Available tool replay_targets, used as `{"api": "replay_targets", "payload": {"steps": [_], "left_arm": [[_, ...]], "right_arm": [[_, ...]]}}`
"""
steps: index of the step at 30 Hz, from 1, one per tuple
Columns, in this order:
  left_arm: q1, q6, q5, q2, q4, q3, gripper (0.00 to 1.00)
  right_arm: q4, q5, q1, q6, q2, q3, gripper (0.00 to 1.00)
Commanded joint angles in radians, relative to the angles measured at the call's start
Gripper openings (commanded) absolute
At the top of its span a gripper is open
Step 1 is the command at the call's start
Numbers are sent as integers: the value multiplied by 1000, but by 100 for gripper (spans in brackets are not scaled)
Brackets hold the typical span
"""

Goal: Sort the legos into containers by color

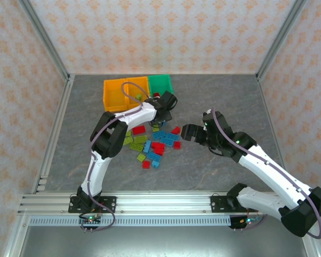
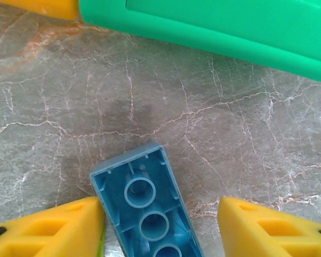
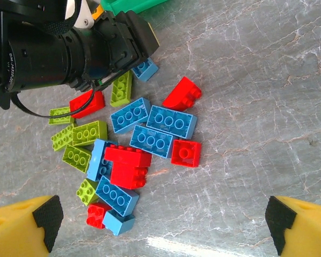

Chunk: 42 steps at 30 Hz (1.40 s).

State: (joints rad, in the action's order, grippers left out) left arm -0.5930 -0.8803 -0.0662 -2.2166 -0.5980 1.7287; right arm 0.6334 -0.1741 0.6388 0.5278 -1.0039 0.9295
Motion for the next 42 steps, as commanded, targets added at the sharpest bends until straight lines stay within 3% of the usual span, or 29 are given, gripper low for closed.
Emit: {"api": "replay_targets", "payload": {"steps": [1,10,17,23,26,29,33,37,42], "left_arm": [[15,57,-41,-24,-80,48,55],[21,184,-17,-108,-195,170,55],[22,231,18,-87,-194,187,30],[22,287,37,145,-137,75,24],[38,355,-56,294,-135,23,24],[93,451,-222,406,-147,1,24],[250,511,-275,430,-96,-22,21],[384,588,-191,284,-131,96,20],[450,617,-69,131,-131,205,27]], "right_arm": [[31,37,2,-5,13,8,99],[32,33,2,6,16,17,99],[35,32,2,10,22,12,99],[31,61,2,19,53,-7,99],[21,80,2,21,67,-15,99],[14,81,2,21,70,-18,99],[3,74,3,15,70,-26,99],[4,77,2,14,74,-30,99],[20,80,2,10,77,-27,99]]}}
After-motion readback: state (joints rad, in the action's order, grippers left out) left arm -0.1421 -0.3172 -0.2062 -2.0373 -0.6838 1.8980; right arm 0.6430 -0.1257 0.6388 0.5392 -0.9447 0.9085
